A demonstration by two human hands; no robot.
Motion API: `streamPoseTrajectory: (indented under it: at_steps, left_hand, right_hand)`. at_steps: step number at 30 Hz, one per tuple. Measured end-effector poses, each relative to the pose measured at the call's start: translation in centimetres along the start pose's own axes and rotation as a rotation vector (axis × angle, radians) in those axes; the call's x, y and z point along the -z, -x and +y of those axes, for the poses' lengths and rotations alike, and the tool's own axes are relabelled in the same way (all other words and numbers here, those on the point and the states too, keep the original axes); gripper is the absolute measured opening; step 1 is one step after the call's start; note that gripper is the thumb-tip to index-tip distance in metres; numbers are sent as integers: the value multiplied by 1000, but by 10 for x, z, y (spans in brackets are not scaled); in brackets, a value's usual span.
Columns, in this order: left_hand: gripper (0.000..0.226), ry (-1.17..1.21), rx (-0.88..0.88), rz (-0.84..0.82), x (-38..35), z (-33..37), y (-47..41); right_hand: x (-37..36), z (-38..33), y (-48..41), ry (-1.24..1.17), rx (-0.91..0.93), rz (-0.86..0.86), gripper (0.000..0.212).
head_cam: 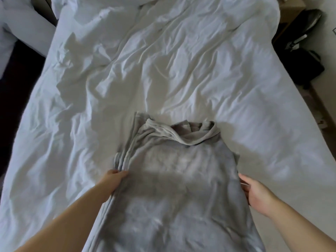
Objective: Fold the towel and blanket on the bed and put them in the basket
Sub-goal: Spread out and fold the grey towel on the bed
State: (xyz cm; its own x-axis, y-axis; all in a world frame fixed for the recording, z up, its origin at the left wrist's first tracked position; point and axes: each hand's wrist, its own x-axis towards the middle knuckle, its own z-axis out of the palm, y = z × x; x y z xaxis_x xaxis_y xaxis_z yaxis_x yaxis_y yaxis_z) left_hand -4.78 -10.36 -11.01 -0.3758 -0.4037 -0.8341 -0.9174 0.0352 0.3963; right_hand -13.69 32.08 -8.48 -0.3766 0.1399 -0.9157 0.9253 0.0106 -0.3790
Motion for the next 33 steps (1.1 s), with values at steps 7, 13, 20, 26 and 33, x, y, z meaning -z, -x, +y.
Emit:
streamPoseTrajectory:
  at_steps: [7,13,20,26,33]
  left_hand:
    - [43,43,-104,65,-20,68,-70]
    - [57,-381,-274,209,-33,120,-97]
    - [22,-317,-487,141,-47,150,-109]
    - [8,-118,-586,250,-30,155,-69]
    - [63,-339,-740,339,38,171,10]
  right_hand:
    - [-38,-78,-43,-97,93,-46,30]
    - [-55,-120,-81,401,161,198,29]
    - [-84,-143,-104,788,525,-73,64]
    - [-81,-145,-79,966,560,88,17]
    - [-41,-172,28,1062,670,320,8]
